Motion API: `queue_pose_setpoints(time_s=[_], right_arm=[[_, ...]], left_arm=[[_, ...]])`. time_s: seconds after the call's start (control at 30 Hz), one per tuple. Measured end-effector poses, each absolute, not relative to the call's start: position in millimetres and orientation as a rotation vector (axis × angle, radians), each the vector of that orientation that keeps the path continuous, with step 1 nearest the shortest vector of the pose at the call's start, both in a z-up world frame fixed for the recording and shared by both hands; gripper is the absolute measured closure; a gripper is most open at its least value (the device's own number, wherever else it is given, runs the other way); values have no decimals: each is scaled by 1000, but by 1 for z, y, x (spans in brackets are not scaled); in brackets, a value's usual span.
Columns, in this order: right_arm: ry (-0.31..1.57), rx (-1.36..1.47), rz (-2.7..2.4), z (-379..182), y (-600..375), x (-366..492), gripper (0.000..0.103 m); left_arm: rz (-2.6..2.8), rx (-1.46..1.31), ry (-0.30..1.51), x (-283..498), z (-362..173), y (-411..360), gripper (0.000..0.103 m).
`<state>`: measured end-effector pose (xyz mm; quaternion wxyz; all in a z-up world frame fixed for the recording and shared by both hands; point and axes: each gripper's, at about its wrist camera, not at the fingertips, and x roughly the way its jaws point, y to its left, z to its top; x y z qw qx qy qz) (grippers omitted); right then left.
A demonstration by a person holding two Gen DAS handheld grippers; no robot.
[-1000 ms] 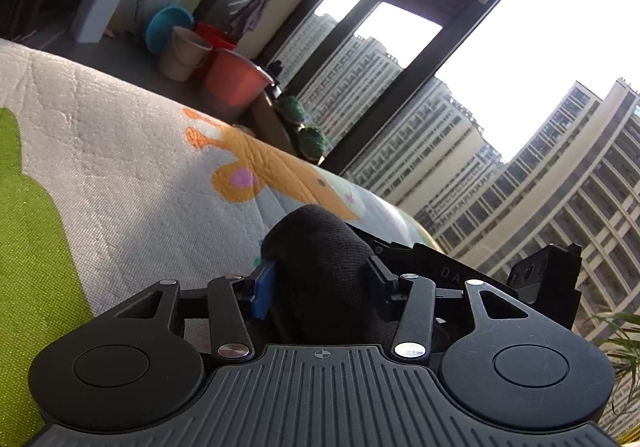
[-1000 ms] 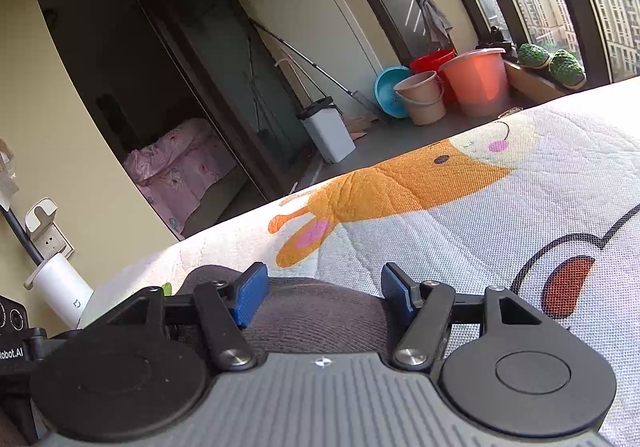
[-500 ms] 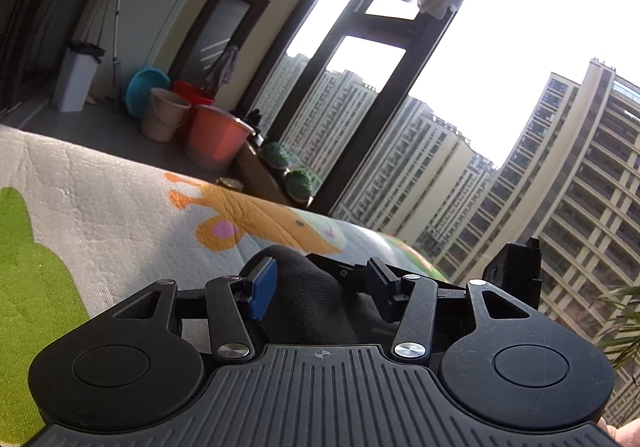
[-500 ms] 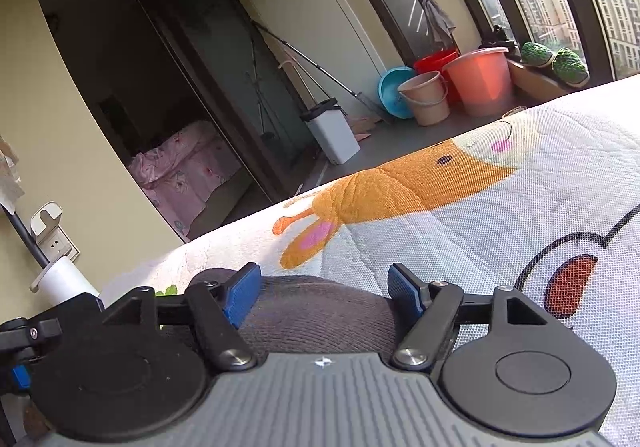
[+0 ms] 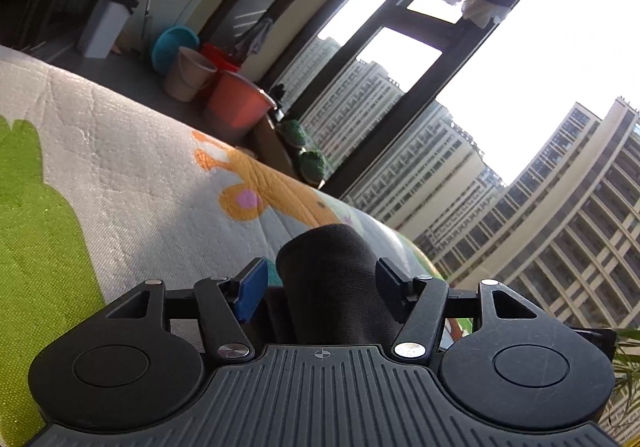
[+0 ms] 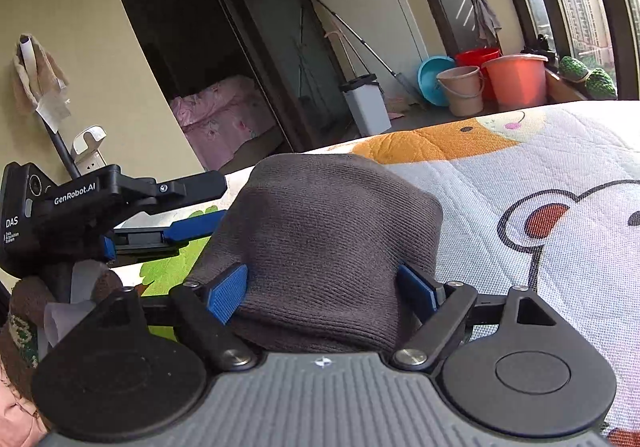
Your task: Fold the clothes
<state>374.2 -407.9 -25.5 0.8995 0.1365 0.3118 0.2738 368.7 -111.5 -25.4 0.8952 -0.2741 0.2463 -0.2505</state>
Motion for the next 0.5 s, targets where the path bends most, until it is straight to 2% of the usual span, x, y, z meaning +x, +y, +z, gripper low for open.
queue_pose_setpoints(time_s=[0.13,0.27,0.3,0.33,0.5], right_arm=[[636,249,559,-26,-402,373,17],[624,237,536,-27,-401,370,14],[626,238,518,-27,-401,371,9],[639,247,500,-29,-400,373,1],[708,323,498,-35,-405,387,0]], left_arm=[[-586,-468,488,372,-7,-138,43],[-539,-454,586,396,-34,-158,45],[-526,-456,590,398,-39,-158,52],[-526,-450,587,398,-41,-157,53],[-502,-450,593,392,-39,-152,52]])
